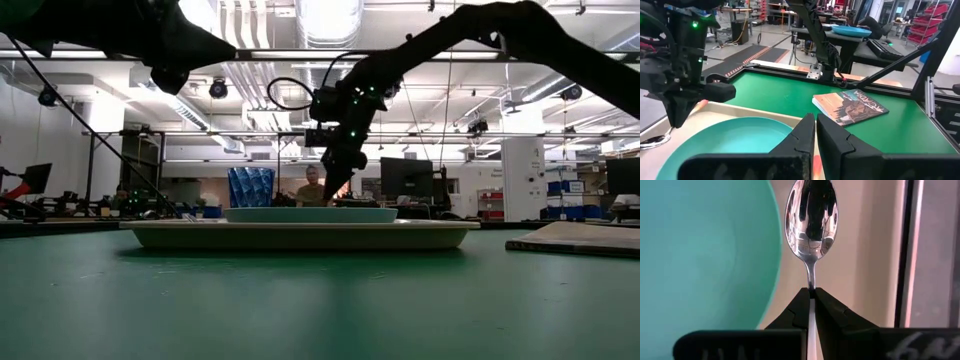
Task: Pick and place plate/cup/fork/spoon on tray
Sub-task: Put the orange spoon on the serving tray to the right of the blue plate
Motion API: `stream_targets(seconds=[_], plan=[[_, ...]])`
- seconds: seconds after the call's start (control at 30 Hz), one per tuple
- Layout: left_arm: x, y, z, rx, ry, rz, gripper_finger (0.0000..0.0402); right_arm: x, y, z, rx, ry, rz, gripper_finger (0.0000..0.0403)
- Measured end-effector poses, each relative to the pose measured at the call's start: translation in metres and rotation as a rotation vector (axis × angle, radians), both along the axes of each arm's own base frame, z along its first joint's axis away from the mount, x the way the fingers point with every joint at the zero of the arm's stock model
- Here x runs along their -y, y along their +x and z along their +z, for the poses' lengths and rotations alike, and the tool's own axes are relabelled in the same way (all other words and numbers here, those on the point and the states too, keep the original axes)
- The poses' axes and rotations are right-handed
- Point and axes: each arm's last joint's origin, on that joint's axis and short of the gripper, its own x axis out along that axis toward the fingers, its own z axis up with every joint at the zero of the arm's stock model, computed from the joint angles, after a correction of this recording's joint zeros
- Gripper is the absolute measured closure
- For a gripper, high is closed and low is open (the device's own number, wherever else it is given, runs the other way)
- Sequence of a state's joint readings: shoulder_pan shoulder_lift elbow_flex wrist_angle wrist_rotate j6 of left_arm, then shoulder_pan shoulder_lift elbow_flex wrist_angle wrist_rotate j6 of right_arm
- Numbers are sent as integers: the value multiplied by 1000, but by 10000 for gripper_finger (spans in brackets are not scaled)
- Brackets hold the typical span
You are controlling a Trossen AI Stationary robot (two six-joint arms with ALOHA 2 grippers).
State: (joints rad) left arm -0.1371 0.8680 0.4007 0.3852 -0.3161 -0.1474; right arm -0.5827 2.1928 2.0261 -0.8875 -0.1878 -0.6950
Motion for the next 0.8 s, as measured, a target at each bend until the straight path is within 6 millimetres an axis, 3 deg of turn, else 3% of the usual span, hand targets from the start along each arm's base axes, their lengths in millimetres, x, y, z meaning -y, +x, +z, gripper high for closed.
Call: stream_targets(seconds=[0.8], plan=[[0, 0, 0, -1, 4, 3, 398, 12, 12, -25, 36, -45, -42, 394]])
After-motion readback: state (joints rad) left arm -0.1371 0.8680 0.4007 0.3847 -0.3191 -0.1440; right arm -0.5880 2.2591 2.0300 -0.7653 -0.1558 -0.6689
